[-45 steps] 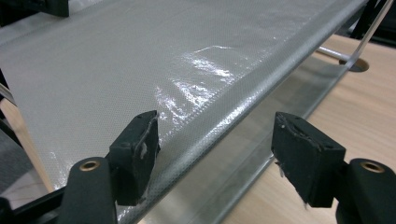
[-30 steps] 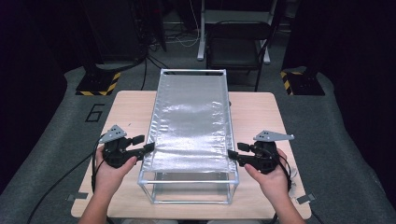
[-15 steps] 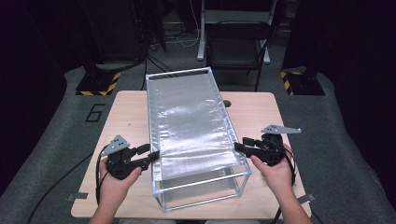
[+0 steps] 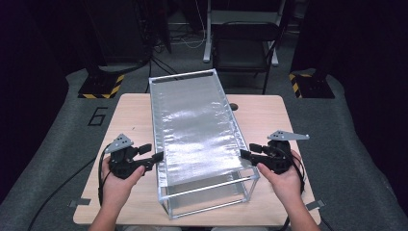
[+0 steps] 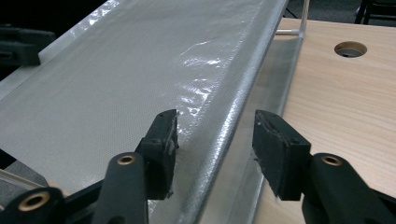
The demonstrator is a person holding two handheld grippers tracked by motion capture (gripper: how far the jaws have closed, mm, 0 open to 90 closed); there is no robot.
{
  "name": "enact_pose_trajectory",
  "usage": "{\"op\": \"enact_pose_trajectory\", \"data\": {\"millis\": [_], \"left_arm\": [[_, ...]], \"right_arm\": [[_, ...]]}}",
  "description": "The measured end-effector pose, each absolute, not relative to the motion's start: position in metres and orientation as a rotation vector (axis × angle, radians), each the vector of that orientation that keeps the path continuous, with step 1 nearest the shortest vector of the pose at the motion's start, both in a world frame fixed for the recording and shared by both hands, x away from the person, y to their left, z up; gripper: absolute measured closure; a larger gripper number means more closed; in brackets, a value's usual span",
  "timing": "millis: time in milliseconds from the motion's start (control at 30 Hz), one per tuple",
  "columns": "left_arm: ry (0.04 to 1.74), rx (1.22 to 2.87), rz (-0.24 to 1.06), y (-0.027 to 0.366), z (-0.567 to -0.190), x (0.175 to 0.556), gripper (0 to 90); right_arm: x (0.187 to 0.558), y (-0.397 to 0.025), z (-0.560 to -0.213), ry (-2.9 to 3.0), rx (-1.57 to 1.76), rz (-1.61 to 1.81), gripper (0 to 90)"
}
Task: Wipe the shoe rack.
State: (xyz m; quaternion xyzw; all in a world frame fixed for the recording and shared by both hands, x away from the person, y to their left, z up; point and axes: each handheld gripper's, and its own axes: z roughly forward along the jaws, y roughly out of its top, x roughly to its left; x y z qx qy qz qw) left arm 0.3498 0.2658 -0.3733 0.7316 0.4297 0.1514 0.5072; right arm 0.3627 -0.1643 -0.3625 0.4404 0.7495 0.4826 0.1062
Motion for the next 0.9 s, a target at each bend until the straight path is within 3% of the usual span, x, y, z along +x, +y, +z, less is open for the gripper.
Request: {"op": "enact_pose_trajectory", "data": {"millis": [367,600,900], "left_arm": [[1.06,1.738,0.362,0.27,-0.375,0.368,38.2],[1.048,1.747,0.353,0.268,-0.375,0.363,45.5],[1.046,1.716,0.31,0.267,-0.379,0.348,45.7]], "right_arm": [[0.361,-0.167,-0.365,2.203,1.317,1.417,53.0],[0.363,-0.168,-0.364,2.21,1.31,1.414,56.8],[0.376,-0.172,-0.364,2.211,1.294,1.423,60.7]]}}
